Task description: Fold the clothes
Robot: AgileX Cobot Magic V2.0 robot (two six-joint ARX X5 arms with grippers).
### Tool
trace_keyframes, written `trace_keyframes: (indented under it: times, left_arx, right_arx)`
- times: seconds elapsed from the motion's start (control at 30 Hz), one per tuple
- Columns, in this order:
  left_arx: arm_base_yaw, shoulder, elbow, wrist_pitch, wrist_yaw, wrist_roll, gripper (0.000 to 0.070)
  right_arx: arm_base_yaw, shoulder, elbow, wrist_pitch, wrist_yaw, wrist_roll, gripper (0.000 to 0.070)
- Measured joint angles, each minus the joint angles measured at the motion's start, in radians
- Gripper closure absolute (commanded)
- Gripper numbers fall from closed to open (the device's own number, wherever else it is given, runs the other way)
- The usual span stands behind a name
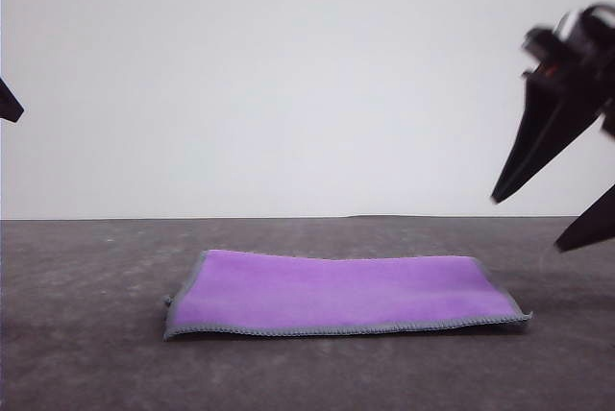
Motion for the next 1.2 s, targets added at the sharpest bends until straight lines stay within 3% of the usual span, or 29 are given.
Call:
trace_keyframes:
  times: [0.3,0.63,0.73,0.9,1.0,1.2]
  left_arx:
    - [0.0,0.0,0.0,0.0,0.0,0.0,0.0392]
    - [0.0,0.0,0.0,0.002,0.0,-0.014,0.0392]
    - [0.0,0.0,0.0,0.005,0.0,-0.015,0.0392]
    - [0.0,0.0,0.0,0.012,0.0,-0.021,0.0392]
    - [0.0,0.0,0.0,0.017,0.0,-0.022,0.0392]
    - [0.0,0.0,0.0,0.017,0.0,-0.022,0.0392]
  right_arx:
    - [-0.002,0.222,0.0,0.199,-0.066,-0.017,0.0283]
    - [0.003,0.348,0.009,0.323,-0.225,-0.023,0.0298]
    - [0.007,0.364,0.011,0.345,-0.238,-0.023,0.0362]
    - [0.008,0.379,0.011,0.355,-0.232,-0.023,0.058]
    - [0.009,0.386,0.01,0.341,-0.227,-0.024,0.0672]
    - [0.012,0.386,0.011,0.341,-0.224,-0.023,0.0696]
